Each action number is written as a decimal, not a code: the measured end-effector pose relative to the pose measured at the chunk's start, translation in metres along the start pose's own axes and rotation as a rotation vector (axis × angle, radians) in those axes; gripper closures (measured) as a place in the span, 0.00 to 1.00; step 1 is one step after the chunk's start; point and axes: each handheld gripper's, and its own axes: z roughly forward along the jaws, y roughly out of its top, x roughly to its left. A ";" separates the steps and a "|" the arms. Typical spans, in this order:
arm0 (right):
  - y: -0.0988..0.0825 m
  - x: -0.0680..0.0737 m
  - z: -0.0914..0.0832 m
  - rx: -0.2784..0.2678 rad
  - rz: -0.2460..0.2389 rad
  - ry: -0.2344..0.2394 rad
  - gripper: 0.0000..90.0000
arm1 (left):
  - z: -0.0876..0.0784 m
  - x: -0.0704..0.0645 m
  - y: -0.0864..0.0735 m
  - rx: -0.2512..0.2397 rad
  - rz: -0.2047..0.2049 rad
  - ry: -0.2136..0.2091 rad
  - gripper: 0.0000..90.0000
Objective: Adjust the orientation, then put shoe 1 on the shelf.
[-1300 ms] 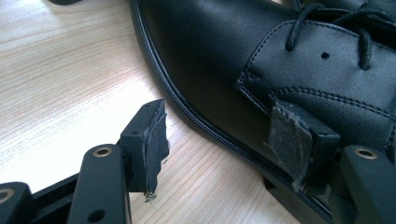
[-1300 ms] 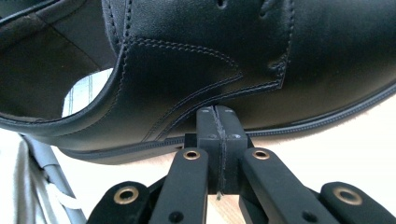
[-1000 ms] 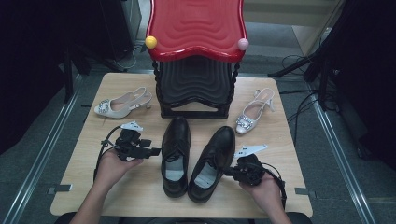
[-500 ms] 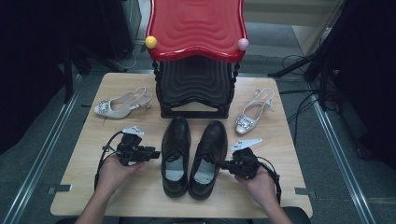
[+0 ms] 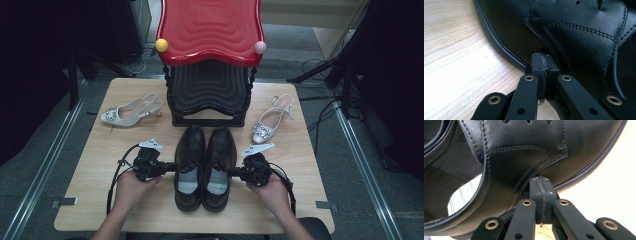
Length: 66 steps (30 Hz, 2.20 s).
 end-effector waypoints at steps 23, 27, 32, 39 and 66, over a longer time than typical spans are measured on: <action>0.020 -0.030 0.004 -0.020 0.050 -0.110 1.00 | 0.011 -0.032 -0.010 0.023 0.050 -0.104 1.00; 0.021 -0.037 0.000 -0.061 0.078 -0.127 1.00 | 0.015 -0.038 -0.010 0.048 0.080 -0.142 1.00; 0.019 -0.041 -0.009 -0.111 0.104 -0.103 0.96 | 0.009 -0.032 -0.008 0.069 0.086 -0.158 0.94; 0.013 -0.040 -0.019 -0.147 0.116 -0.082 0.88 | -0.007 -0.022 0.002 0.007 0.078 -0.131 0.81; 0.014 -0.010 -0.053 -0.206 0.085 -0.048 0.66 | -0.016 -0.012 0.023 -0.032 0.073 -0.126 0.47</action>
